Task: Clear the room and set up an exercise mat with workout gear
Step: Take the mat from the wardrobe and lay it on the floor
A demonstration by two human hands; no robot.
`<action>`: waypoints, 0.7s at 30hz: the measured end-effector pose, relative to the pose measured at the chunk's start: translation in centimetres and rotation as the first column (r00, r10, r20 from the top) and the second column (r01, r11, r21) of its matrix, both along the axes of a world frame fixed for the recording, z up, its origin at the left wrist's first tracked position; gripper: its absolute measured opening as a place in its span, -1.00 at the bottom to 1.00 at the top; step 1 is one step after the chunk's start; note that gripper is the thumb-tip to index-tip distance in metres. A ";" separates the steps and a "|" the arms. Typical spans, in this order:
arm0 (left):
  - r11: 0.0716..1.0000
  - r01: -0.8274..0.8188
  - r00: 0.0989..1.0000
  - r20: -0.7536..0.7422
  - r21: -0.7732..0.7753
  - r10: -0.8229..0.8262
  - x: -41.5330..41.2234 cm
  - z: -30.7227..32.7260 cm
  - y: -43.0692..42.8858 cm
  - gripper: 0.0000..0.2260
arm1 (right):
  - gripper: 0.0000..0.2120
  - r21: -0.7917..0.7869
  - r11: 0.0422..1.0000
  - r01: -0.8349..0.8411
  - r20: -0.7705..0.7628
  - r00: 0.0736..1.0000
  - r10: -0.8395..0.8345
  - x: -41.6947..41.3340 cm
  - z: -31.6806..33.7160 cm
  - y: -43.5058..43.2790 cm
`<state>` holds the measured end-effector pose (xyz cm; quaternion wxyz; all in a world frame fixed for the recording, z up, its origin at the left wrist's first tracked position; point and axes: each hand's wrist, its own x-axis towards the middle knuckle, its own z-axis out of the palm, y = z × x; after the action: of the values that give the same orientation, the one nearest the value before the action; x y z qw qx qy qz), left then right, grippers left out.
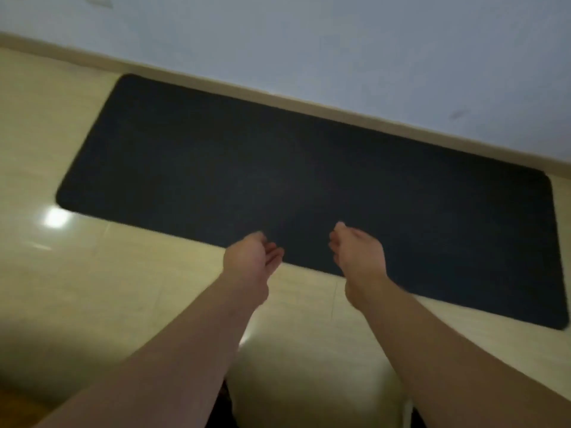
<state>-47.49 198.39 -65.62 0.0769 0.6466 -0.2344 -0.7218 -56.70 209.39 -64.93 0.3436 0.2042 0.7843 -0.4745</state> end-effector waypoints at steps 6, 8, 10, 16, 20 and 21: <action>0.846 0.450 0.890 0.067 -0.285 -0.451 5.2 24.5 -7.5 -0.82 | -0.75 -0.001 0.983 -0.183 -0.138 0.974 0.181 3.0 25.9 -5.7; 0.736 0.523 0.847 0.168 -0.430 -0.504 7.5 31.4 -9.6 -0.86 | -0.71 0.022 0.962 -0.272 -0.124 0.954 0.273 4.9 32.5 -7.3; 0.646 0.574 0.811 0.237 -0.503 -0.535 8.7 37.0 -11.3 -0.85 | -0.76 0.022 0.935 -0.355 -0.118 0.927 0.355 6.1 37.6 -9.0; 0.424 0.645 0.755 0.442 -0.636 -0.485 11.3 48.4 -16.1 -0.84 | -0.67 0.045 0.737 -0.674 -0.327 0.688 0.648 7.2 49.3 -14.7; 0.334 0.649 0.758 0.545 -0.684 -0.358 13.5 54.4 -17.2 -0.82 | -0.67 0.187 0.532 -0.826 -0.523 0.375 0.766 5.9 55.4 -17.8; 0.314 0.650 0.759 0.571 -0.692 -0.313 14.3 55.9 -17.3 -0.81 | -0.70 0.217 0.482 -0.849 -0.550 0.302 0.779 5.7 56.8 -18.6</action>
<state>-33.16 181.09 -9.67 0.1262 0.5247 -0.7565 -0.3694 -50.98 190.82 -8.15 0.2883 -0.3970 0.8123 -0.3153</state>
